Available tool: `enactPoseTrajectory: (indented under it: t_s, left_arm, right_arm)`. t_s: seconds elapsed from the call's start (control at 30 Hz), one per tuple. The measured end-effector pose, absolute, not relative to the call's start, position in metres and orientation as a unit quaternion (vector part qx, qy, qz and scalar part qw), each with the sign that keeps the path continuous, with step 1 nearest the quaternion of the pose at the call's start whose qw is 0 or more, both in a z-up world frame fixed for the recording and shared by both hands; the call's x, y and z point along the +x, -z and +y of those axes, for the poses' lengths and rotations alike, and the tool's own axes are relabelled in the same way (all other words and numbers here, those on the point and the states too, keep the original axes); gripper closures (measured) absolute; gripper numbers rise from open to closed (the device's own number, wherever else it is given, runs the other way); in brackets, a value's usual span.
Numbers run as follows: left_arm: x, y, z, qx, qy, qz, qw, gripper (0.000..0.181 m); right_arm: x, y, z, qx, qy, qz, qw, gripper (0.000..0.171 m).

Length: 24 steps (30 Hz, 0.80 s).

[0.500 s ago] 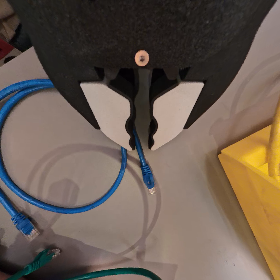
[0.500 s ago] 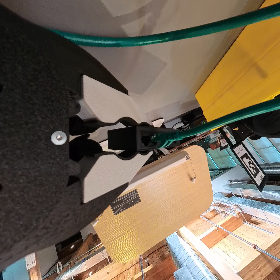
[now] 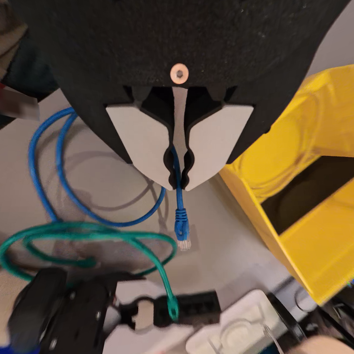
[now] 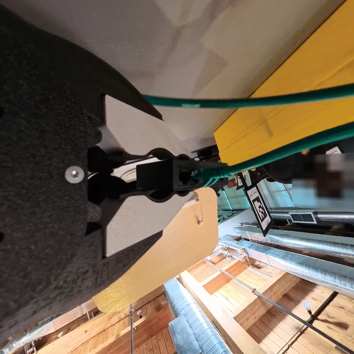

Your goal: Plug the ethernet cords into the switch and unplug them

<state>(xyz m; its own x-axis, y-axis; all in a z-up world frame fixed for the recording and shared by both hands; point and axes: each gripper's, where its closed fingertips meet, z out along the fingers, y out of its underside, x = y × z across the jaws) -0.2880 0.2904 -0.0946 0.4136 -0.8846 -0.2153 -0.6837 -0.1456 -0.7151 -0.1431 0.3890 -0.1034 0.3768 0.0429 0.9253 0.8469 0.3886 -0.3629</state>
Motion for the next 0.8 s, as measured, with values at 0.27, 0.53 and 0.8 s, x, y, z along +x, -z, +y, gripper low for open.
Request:
enactPoseTrajectory:
  t_s: [0.27,0.53,0.8]
  left_arm:
    - [-0.249,0.068,0.303,-0.729,0.148,0.594,0.307,0.177]
    - [-0.216,0.094,0.334,-0.758,0.17,0.574,0.258,0.177]
    - [-0.212,0.11,0.336,-0.771,0.187,0.557,0.244,0.177]
  right_arm:
    - [-0.14,0.098,0.389,-0.46,0.309,-0.467,0.689,0.146]
    - [-0.147,0.099,0.385,-0.435,0.328,-0.486,0.683,0.146]
    - [-0.151,0.102,0.384,-0.431,0.332,-0.494,0.678,0.145]
